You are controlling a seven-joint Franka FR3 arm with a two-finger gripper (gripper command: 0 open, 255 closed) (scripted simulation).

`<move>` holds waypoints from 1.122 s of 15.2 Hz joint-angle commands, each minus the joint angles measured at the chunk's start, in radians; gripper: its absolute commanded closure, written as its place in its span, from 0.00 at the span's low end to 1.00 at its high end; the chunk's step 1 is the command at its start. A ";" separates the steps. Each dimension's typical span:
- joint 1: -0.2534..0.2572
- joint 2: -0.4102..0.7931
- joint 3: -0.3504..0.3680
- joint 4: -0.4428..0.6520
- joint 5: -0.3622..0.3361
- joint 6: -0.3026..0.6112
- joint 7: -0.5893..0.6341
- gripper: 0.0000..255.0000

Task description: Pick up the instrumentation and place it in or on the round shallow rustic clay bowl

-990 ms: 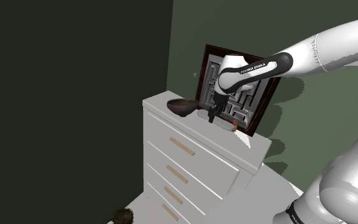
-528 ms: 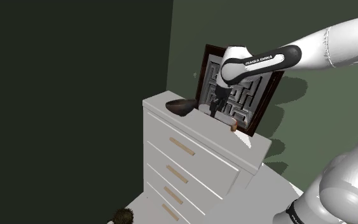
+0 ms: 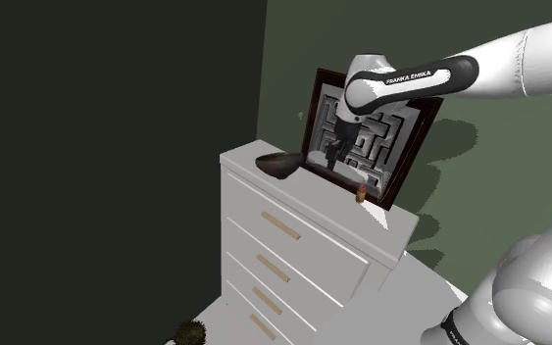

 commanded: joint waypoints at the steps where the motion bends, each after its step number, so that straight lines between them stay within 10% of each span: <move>1: -0.001 -0.009 -0.001 0.023 -0.001 -0.032 0.000 1.00; 8: -0.001 -0.026 0.000 0.090 -0.004 -0.116 0.003 1.00; 17: 0.047 0.294 0.047 0.493 0.023 -0.198 0.091 1.00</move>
